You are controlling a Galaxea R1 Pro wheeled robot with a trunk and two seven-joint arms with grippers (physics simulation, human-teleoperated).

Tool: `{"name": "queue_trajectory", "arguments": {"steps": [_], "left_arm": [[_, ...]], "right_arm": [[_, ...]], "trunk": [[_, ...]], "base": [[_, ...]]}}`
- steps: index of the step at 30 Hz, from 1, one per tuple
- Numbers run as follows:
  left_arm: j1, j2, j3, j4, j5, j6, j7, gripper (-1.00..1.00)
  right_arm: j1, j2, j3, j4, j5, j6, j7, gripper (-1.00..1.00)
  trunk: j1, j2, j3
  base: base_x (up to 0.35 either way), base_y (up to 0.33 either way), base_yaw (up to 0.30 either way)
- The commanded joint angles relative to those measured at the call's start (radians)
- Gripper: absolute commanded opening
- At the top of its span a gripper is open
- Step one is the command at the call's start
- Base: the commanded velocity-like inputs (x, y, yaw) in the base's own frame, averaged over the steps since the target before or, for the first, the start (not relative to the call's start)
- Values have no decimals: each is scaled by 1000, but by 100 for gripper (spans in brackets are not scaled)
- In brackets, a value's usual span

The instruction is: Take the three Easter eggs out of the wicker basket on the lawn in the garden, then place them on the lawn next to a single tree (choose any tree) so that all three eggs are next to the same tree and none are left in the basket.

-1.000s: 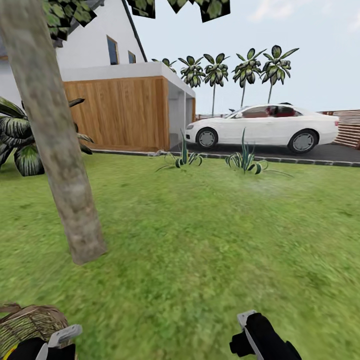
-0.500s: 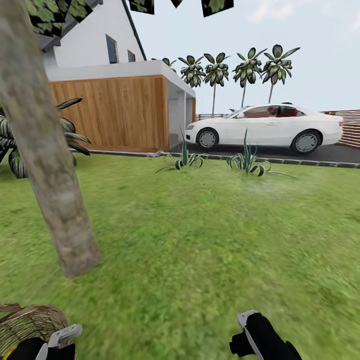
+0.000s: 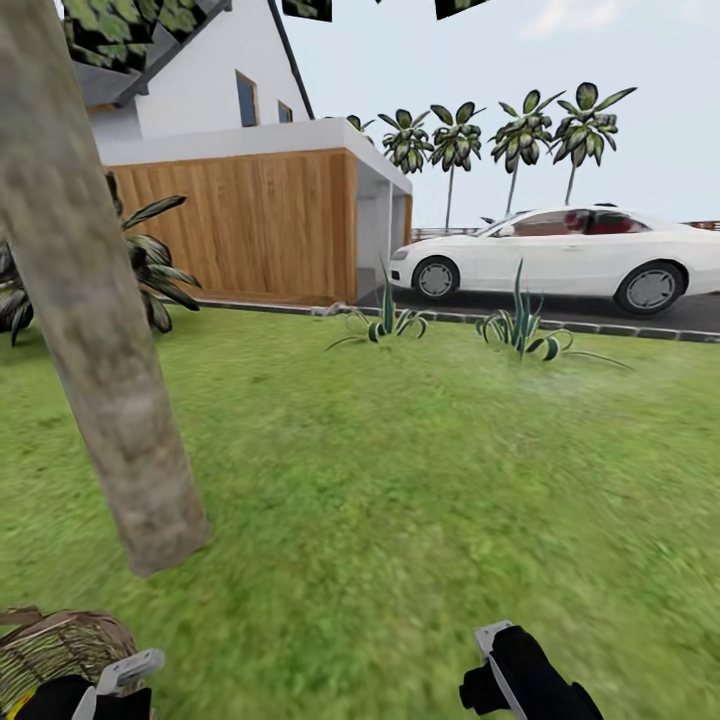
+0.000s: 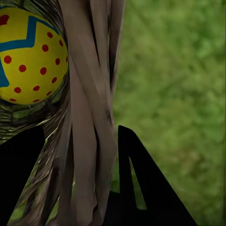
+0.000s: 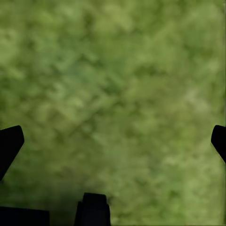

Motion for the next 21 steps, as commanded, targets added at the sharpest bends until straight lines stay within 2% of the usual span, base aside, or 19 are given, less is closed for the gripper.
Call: {"name": "queue_trajectory", "arguments": {"steps": [1,9,13,21], "left_arm": [[-1,-1,1,-1,-10,5,-5,-100],[-1,-2,1,-1,-10,2,-5,-100],[-1,-4,-2,-29,-10,1,-5,-100],[-1,-5,-3,-30,-10,3,-5,-100]], "right_arm": [[0,-1,3,-2,11,5,8,100],[0,-1,2,-1,10,5,8,100],[0,-1,2,-1,10,5,8,100],[0,-1,2,-1,9,5,9,100]], "trunk": [[0,0,-1],[0,0,-1],[0,0,-1],[31,-56,-26]], "base": [[337,0,62],[336,0,4],[48,0,0],[0,0,0]]}}
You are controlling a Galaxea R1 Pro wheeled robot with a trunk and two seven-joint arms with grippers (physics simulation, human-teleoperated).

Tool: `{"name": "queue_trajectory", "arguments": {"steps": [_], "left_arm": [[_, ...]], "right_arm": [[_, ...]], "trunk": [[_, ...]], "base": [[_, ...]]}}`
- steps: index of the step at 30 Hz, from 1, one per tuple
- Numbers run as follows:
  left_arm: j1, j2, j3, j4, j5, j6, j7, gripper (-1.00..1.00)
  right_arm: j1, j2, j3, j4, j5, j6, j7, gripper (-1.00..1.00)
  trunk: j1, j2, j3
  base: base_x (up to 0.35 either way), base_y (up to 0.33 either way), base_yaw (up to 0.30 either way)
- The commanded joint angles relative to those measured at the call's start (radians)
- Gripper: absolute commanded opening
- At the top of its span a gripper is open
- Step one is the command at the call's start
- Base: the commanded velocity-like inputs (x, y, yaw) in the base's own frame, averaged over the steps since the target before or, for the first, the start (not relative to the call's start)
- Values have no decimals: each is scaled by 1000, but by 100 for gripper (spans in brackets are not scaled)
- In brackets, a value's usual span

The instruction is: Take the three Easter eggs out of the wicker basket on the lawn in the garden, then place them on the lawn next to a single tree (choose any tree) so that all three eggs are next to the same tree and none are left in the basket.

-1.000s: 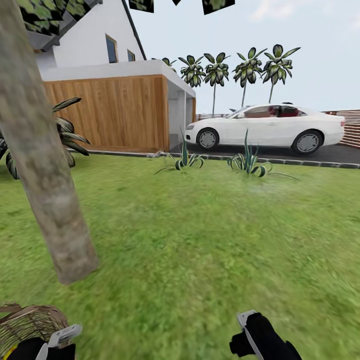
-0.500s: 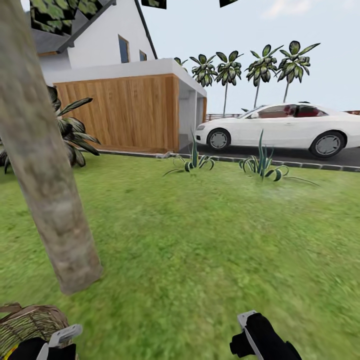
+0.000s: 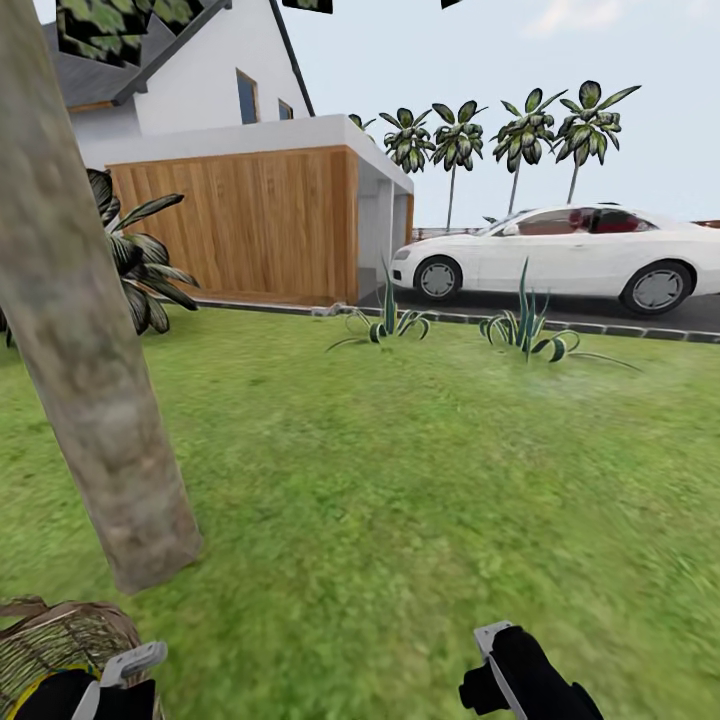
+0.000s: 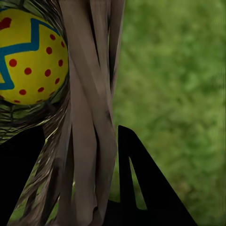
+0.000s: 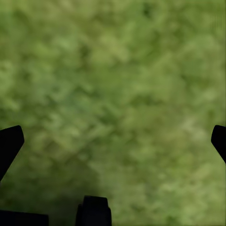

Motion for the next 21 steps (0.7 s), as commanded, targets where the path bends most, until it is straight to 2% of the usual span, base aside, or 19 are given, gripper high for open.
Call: {"name": "queue_trajectory", "arguments": {"steps": [1,6,21], "left_arm": [[-1,-1,1,-1,-14,5,-5,-100],[-1,0,2,-1,-14,5,-5,-100],[-1,-2,1,0,-16,6,-5,-100]], "right_arm": [[0,-1,4,-1,11,5,8,100],[-1,16,4,9,13,4,6,100],[-1,17,3,25,14,3,5,100]], "trunk": [[4,-8,-4],[23,-43,-20],[80,-148,-67]], "base": [[0,0,0],[0,0,0],[0,0,0]]}}
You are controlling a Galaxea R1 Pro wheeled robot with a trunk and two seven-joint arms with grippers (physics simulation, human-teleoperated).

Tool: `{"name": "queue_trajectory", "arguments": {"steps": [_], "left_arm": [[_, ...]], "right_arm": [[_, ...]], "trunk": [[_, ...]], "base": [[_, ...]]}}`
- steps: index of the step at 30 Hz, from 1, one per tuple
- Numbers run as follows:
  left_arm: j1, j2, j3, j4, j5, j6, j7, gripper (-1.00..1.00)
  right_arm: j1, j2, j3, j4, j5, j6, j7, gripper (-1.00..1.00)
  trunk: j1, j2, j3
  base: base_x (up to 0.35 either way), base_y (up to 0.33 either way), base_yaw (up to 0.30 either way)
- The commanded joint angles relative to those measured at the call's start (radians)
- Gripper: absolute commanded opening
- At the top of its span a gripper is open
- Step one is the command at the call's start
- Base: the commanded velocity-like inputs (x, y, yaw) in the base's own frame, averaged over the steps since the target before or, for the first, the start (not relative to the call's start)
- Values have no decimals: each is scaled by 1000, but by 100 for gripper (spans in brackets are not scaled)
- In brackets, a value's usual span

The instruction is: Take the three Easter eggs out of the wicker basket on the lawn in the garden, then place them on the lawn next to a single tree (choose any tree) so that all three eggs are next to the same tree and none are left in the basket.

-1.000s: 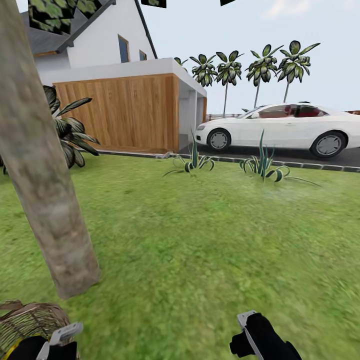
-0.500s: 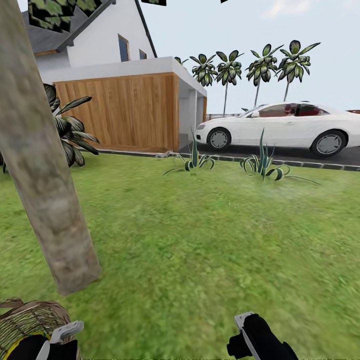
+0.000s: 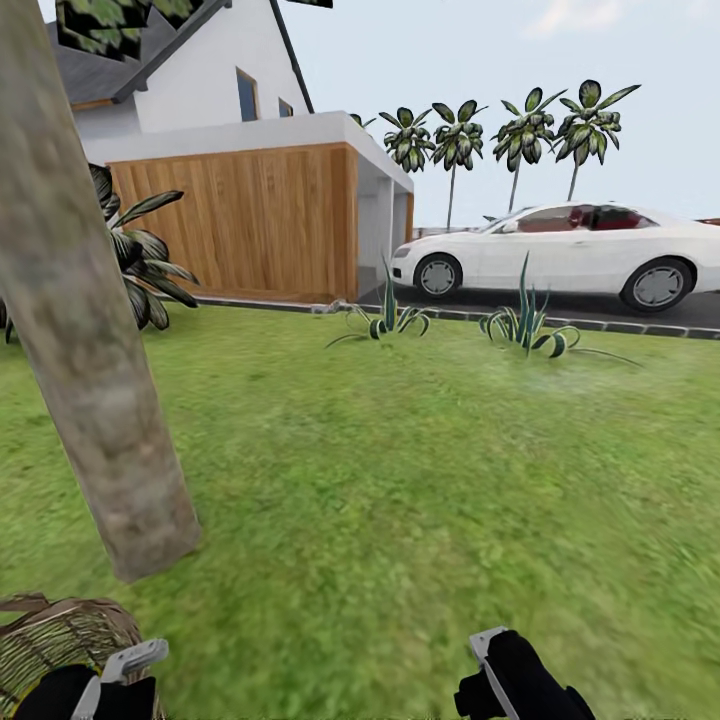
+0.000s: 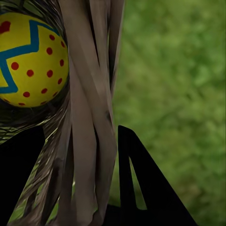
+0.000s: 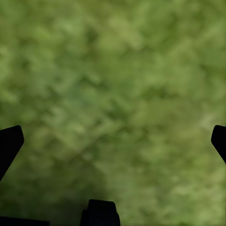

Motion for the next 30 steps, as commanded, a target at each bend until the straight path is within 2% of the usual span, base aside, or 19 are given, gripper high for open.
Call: {"name": "queue_trajectory", "arguments": {"steps": [1,8,15,21,22,30], "left_arm": [[0,0,2,25,-5,-25,-3,-100],[0,-2,-1,25,-6,-24,-2,-100],[0,-3,-1,27,-8,-26,-2,-100],[0,-3,-1,23,-6,-27,-2,-100],[0,-2,-1,18,-5,-27,-3,100],[0,-3,6,19,-2,-24,-4,100]], "right_arm": [[-1,0,1,-1,11,5,8,100],[-1,0,1,-1,11,4,8,100],[0,0,2,0,11,3,8,100],[0,0,2,0,11,3,8,100],[0,0,2,0,11,3,8,100],[0,1,2,0,11,3,8,100]], "trunk": [[4,-8,-4],[15,-29,-14],[38,-71,-33],[38,-71,-33],[38,-71,-33],[38,-71,-33]], "base": [[0,0,0],[0,0,0],[0,0,0],[0,0,0],[0,0,0],[0,0,0]]}}
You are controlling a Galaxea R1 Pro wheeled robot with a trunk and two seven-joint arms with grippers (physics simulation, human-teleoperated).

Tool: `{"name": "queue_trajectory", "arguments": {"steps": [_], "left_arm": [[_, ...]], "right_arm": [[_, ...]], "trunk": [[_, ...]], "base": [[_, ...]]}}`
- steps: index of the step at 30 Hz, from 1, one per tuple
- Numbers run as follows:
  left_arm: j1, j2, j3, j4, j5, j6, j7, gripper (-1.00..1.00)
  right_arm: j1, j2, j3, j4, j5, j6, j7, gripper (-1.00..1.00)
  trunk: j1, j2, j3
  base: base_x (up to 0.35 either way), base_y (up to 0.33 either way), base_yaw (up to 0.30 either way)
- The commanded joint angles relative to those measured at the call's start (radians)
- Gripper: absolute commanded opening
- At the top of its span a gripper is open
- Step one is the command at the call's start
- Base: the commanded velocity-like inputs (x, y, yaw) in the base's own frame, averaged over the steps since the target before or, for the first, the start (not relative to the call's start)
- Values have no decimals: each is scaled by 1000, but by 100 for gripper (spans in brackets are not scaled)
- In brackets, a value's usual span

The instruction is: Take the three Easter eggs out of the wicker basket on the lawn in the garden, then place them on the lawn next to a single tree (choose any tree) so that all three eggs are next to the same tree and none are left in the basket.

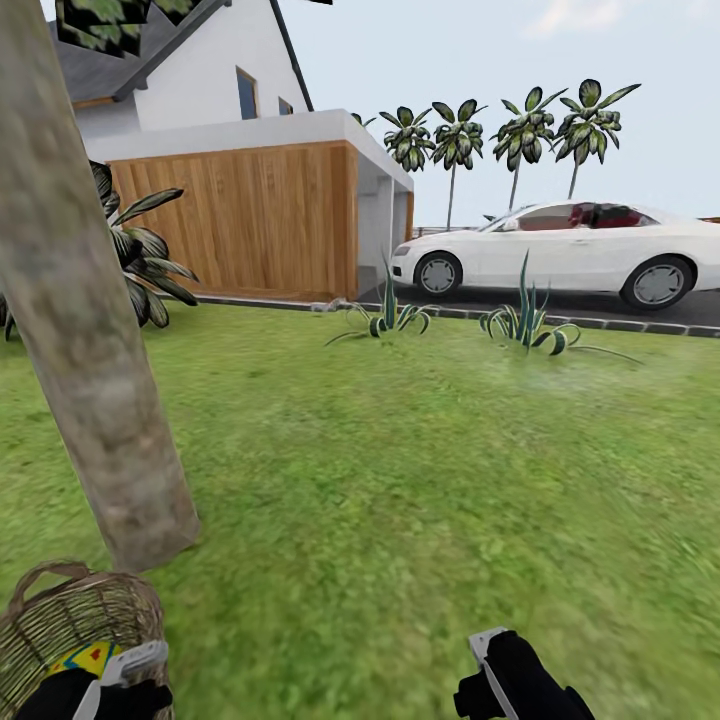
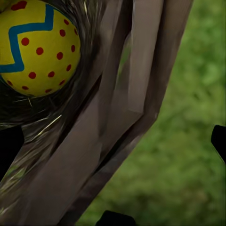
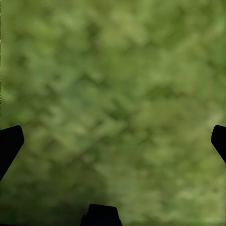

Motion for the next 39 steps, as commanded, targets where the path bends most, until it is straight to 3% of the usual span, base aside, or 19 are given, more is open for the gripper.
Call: {"name": "queue_trajectory", "arguments": {"steps": [1,20,23,29,39], "left_arm": [[0,0,2,0,1,5,-5,100],[0,0,2,4,1,3,-3,100],[0,1,2,0,1,3,-3,100],[0,1,2,-4,1,5,-5,100],[0,4,2,-5,1,5,-5,100]], "right_arm": [[-1,0,1,-1,11,5,8,100],[-1,1,1,0,11,3,8,100],[-1,-1,28,0,11,3,8,100],[-1,-1,37,0,11,3,7,100],[-1,-2,38,0,11,3,7,100]], "trunk": [[0,0,-1],[-73,133,58],[-85,154,68],[-108,196,87],[-146,266,118]], "base": [[0,0,0],[0,0,0],[0,0,0],[0,0,3],[0,0,201]]}}
